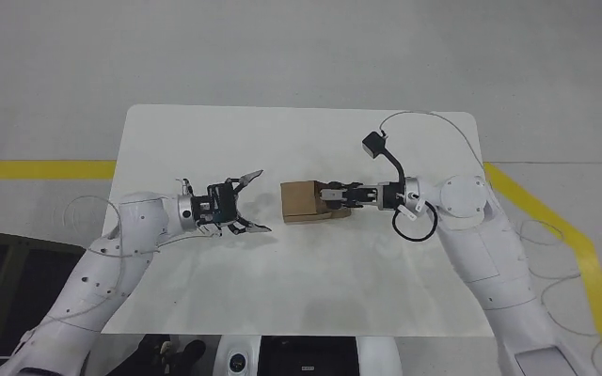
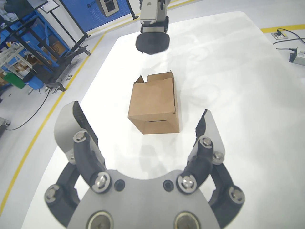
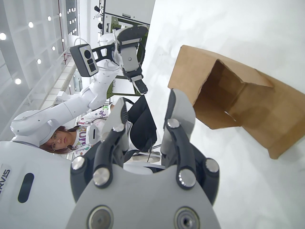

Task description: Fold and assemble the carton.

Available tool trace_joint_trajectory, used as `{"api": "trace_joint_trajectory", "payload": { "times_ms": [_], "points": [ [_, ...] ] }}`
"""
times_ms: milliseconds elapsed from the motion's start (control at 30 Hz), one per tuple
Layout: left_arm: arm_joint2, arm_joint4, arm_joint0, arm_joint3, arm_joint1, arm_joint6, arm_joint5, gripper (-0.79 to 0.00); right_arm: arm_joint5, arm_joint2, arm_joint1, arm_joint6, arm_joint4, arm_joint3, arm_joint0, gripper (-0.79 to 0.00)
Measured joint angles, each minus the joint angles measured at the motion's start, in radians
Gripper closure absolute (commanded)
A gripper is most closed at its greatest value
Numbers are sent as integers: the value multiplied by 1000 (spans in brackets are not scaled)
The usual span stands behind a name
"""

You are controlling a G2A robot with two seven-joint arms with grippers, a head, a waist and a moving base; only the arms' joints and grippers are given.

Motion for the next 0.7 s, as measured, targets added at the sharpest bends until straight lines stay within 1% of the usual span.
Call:
{"api": "trace_joint_trajectory", "payload": {
  "times_ms": [100,200,367,533,600,700],
  "points": [
    [41,23,-29,37,-8,23,-2,-785,19,32,12,0,-27,-42,-28,0],
    [75,13,-56,61,-18,5,-21,-785,8,67,22,-34,-66,-83,-54,0],
    [114,-29,-93,74,-34,-66,-58,-785,-3,77,25,-49,-77,-96,-61,0],
    [139,-89,-118,79,-51,-140,-57,-785,3,75,25,-53,-78,-96,-65,0],
    [153,-117,-131,86,-60,-180,-42,-785,41,67,27,-44,-90,-103,-76,0],
    [172,-181,-152,110,-77,-242,-26,-785,118,53,34,16,-108,-112,-83,0]
  ]
}}
